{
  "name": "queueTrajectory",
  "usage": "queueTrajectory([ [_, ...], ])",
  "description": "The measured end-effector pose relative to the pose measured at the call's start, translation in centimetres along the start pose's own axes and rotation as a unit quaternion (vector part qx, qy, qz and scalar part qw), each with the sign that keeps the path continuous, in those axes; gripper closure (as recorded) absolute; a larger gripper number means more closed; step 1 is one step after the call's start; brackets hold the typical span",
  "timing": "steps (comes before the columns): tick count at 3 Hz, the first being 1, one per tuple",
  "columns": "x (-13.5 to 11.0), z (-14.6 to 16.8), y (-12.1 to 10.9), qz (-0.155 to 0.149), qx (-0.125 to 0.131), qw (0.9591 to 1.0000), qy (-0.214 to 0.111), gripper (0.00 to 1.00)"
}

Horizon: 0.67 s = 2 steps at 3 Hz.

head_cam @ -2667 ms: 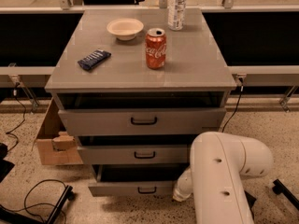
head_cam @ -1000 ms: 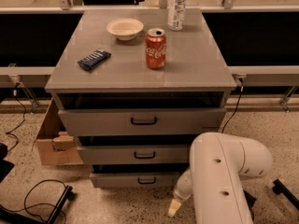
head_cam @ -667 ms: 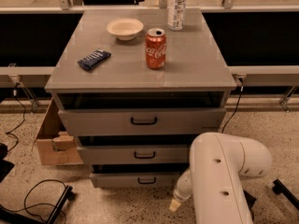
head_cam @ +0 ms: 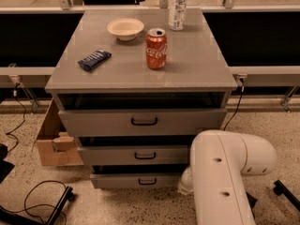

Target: Close bottom drawer

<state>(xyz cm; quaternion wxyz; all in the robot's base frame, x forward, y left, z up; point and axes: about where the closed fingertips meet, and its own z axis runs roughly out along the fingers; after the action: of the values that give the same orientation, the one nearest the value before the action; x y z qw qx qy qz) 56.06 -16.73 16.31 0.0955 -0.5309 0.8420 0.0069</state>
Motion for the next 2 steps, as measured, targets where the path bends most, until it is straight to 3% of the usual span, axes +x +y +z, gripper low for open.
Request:
queueTrajectory([
  [1,1.0,-1.0,-4.1,0.003,0.041,0.999,-0.017,0.95],
  [2,2.1,-0.5,-6.4,0.024,0.063,0.9969,-0.04,1.0],
])
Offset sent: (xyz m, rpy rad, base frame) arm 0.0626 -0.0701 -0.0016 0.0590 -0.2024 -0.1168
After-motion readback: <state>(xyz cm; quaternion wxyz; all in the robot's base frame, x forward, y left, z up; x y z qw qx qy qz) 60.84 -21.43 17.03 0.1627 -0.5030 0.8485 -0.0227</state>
